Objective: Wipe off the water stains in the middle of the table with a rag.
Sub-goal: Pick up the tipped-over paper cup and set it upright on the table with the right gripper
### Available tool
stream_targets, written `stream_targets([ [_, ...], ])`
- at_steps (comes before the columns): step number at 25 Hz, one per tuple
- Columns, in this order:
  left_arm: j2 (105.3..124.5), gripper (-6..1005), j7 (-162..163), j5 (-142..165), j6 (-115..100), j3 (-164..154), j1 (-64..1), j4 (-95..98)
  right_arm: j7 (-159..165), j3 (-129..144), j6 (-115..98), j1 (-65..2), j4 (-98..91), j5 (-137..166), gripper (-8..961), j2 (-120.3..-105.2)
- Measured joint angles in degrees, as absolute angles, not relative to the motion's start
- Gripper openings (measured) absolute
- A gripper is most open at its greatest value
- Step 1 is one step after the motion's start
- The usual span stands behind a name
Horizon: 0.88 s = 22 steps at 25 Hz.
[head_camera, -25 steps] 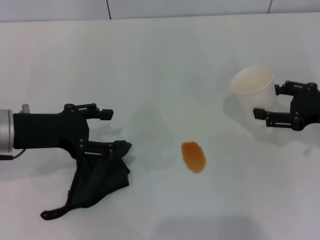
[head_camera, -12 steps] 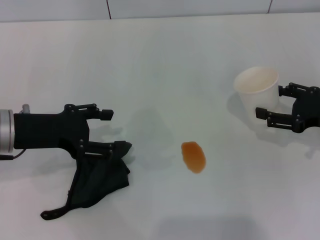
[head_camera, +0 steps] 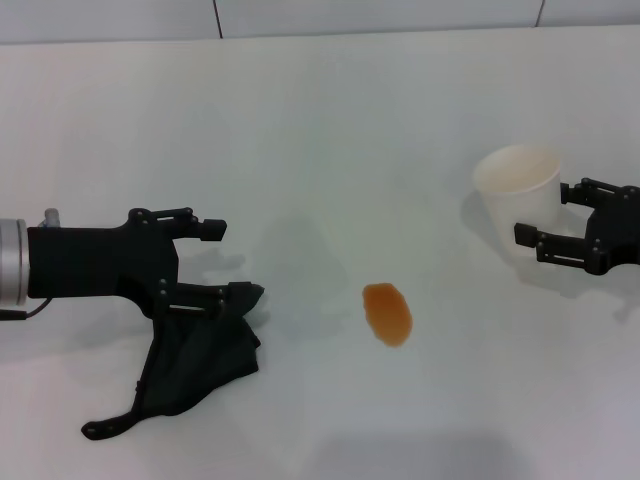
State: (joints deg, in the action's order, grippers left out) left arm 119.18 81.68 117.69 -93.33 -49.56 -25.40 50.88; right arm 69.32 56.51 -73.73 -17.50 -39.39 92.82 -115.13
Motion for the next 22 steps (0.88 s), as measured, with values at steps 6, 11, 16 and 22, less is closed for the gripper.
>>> stream_targets([
  [6,119.18,861,81.6,117.7,-93.3,-49.6,-25.4,50.9,69.3,56.5,-73.4,-17.4,-38.8,93.1,770,-115.12],
  [11,119.18,861,81.6,117.7,-93.3,-49.7,-25.4,50.9,69.3,56.5,-73.4,-17.3,-38.4,93.2,771,-115.05],
  [16,119.18,861,81.6,117.7,-93.3,-50.1,-25.4,50.9,69.2,56.5,-72.9,-17.2,-38.4,93.3,772,-115.05],
  [22,119.17,861,81.7,117.7,-92.7,-50.2,-25.4,50.9,69.2,56.9,-72.2,-17.1,-37.9,93.4,773,-114.99],
])
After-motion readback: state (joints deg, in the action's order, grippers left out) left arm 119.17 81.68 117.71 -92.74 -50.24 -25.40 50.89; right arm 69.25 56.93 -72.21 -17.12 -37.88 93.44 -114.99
